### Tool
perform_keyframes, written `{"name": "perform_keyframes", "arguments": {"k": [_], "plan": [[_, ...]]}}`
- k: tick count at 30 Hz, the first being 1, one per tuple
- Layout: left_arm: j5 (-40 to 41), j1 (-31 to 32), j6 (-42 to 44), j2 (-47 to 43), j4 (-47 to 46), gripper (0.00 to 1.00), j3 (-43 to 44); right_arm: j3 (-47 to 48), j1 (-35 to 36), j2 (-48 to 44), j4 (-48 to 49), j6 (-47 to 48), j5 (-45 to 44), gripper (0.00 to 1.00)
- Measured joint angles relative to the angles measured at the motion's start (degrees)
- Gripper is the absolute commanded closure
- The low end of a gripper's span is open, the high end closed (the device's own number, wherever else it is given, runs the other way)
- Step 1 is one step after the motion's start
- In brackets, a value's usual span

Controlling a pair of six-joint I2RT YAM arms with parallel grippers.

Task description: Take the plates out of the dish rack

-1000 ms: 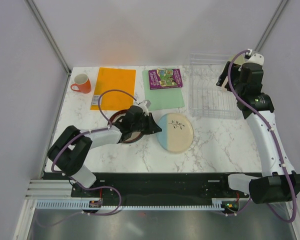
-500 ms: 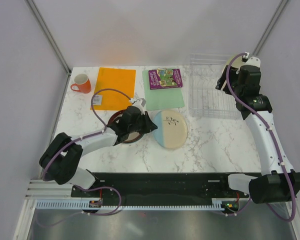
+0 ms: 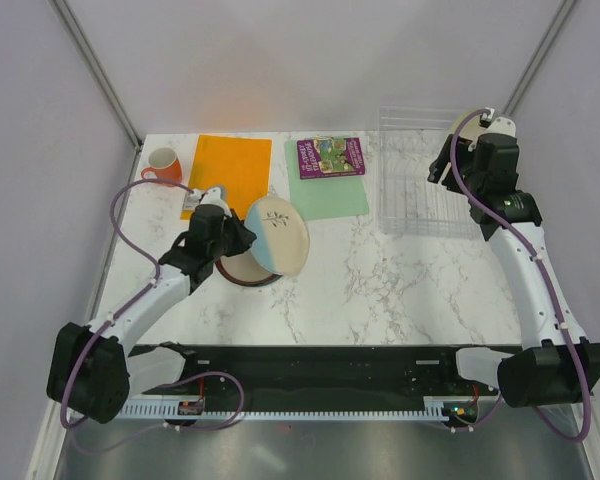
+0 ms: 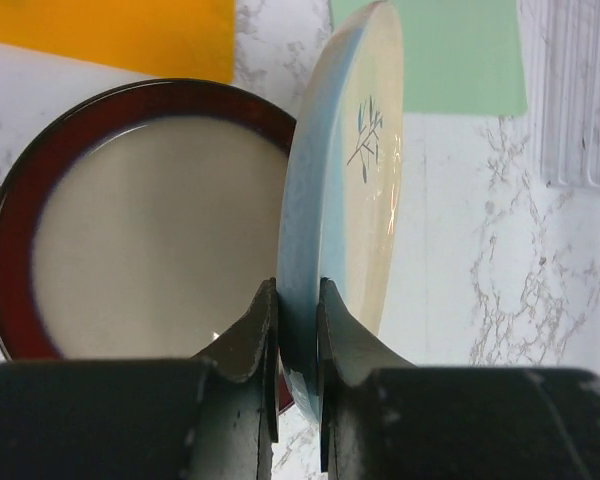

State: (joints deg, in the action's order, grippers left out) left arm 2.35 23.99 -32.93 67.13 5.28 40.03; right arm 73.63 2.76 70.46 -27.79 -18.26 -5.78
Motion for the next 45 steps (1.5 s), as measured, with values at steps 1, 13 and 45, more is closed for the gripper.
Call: {"name": "perform_keyframes", "arguments": {"k": [1, 13, 45], "plan": [[-0.42, -1.55, -0.04, -0.72, 0.48, 0.98, -0.42, -0.09, 0.00, 0.02, 0.00, -0.04, 0.11, 0.23], [-8.11, -8.59, -1.40, -4.98, -1.29, 0.98, -5.81, -1.42, 0.00, 0.61, 0.57, -0.39, 1.66, 0.23], [-17.86, -26.75, -7.32, -12.39, -6.14, 0.98, -14.53, -3.89, 0.00, 2.80, 1.29, -0.61, 6.91, 0.22]]}}
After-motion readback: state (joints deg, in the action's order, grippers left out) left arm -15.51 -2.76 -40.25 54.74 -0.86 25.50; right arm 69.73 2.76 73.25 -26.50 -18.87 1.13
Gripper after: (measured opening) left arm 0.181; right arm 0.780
